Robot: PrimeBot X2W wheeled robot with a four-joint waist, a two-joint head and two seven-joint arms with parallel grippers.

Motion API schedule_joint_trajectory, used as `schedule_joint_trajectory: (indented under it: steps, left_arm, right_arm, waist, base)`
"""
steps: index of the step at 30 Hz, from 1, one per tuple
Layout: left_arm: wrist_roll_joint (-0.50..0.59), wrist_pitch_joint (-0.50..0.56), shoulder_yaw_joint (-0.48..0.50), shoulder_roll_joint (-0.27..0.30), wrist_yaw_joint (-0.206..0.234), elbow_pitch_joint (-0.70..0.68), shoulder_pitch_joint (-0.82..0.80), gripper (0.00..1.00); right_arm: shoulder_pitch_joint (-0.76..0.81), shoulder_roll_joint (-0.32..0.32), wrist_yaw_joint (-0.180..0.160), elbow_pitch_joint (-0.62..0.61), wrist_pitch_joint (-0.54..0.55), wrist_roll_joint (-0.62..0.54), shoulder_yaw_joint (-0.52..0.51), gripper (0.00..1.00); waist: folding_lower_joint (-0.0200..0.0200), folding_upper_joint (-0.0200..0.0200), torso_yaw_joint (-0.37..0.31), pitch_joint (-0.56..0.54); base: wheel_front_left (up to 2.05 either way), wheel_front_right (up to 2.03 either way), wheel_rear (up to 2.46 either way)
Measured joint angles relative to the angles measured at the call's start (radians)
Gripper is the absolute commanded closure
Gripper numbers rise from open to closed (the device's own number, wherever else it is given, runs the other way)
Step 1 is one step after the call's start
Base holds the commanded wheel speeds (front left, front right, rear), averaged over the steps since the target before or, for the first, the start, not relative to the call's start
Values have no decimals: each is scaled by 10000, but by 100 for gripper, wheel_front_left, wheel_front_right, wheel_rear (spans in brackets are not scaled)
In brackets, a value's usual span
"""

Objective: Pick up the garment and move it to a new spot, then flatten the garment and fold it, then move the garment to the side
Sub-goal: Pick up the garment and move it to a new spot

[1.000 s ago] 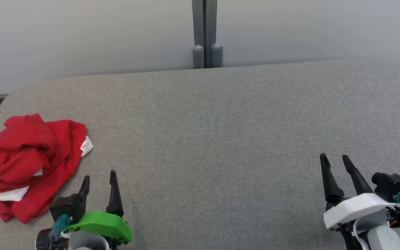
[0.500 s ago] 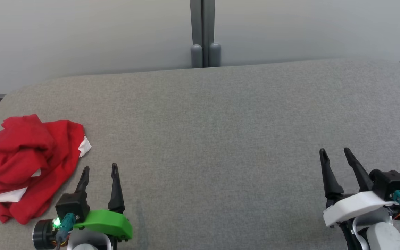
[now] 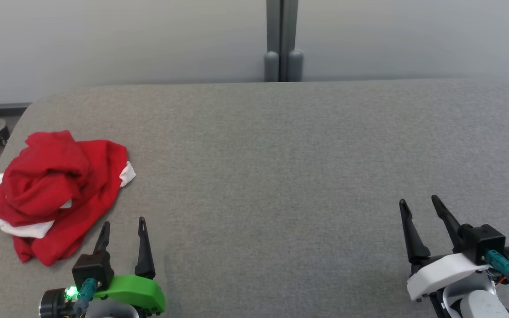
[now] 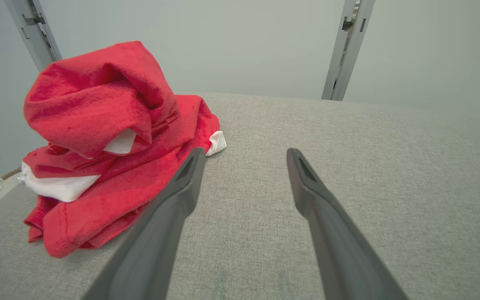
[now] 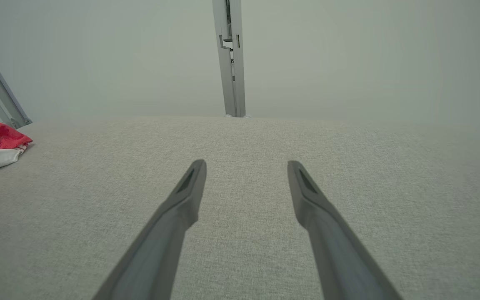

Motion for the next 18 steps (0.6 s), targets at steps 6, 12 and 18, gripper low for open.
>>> schedule_joint_trajectory:
  steps: [6, 12, 18]
  left_arm:
    - [31, -113, 290, -13, 35, 171, 15, 0]
    - [12, -192, 481, -6, 40, 278, 82, 0]
    - [-113, -198, 631, 2, 90, 353, 366, 0]
  right_arm:
    - [-199, 0, 2, 104, -113, -138, 414, 0]
    - [-446, 12, 4, 328, -178, -414, 1104, 0]
    - [-563, -71, 4, 568, -190, -368, 1722, 0]
  waist:
    - [0, 0, 934, 170]
    - [0, 0, 2202, 364]
    - [0, 0, 3538, 527]
  base:
    - [0, 0, 0]
    - [0, 0, 0]
    - [0, 0, 0]
